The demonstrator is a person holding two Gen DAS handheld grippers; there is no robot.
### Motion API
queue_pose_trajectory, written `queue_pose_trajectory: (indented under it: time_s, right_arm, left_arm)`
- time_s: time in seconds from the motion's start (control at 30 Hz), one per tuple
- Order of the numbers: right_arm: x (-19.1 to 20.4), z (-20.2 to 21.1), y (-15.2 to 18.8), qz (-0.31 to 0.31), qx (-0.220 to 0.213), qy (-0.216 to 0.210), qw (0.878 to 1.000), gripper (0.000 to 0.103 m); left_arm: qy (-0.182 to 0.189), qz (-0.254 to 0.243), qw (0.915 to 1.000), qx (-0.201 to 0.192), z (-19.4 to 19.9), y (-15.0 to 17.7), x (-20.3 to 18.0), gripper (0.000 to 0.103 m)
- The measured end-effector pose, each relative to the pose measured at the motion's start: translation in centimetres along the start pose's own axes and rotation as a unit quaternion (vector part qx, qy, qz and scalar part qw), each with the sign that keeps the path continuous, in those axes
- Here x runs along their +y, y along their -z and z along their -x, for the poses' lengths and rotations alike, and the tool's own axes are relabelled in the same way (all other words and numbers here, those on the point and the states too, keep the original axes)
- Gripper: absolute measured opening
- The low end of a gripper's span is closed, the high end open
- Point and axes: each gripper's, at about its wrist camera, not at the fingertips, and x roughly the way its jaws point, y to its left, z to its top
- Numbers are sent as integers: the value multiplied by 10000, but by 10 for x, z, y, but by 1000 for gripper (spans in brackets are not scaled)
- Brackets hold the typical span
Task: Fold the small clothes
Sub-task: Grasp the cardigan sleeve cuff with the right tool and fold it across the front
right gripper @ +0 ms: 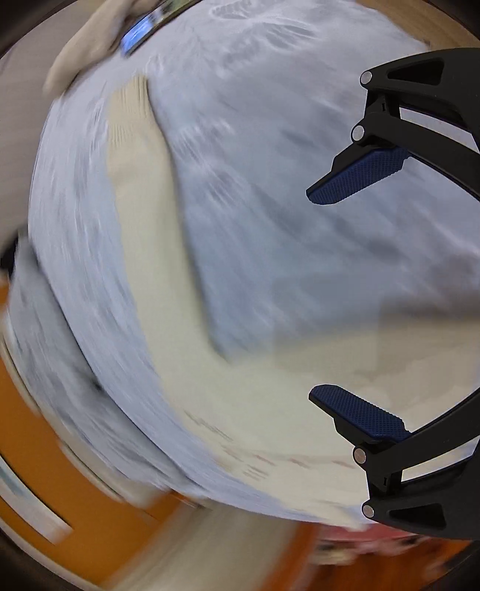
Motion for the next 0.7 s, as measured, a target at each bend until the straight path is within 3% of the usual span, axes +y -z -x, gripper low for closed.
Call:
queue_pose_trajectory:
  time_s: [0.17, 0.37, 0.47, 0.5, 0.53, 0.6, 0.7]
  right_arm:
    - [-90, -42, -83, -1409, -322, 143, 9894, 89]
    - [-136, -78, -129, -2011, -480, 596, 9766, 86]
    - [-144, -86, -141, -2124, -620, 751, 9723, 65]
    - [-144, -87, -144, -2078, -686, 764, 9728, 25]
    - [-142, -88, -148, -2063, -656, 691, 9738, 9]
    - [-131, -80, -157, -2137, -853, 296, 9727, 9]
    - [-81, -54, -174, -1699, -1289, -472, 9759, 8]
  left_arm:
    - [50, 24, 9999, 124, -24, -11, -3, 96]
    - [58, 25, 9998, 200, -47, -26, -6, 96]
    - [91, 20, 9997, 204, -54, -32, -6, 96]
    - [109, 21, 9997, 197, -55, -34, -6, 96]
    - [121, 14, 9997, 188, -57, -37, -6, 96]
    - [152, 14, 9998, 159, -58, -42, -4, 96]
    - [217, 48, 9997, 65, -57, -50, 0, 96]
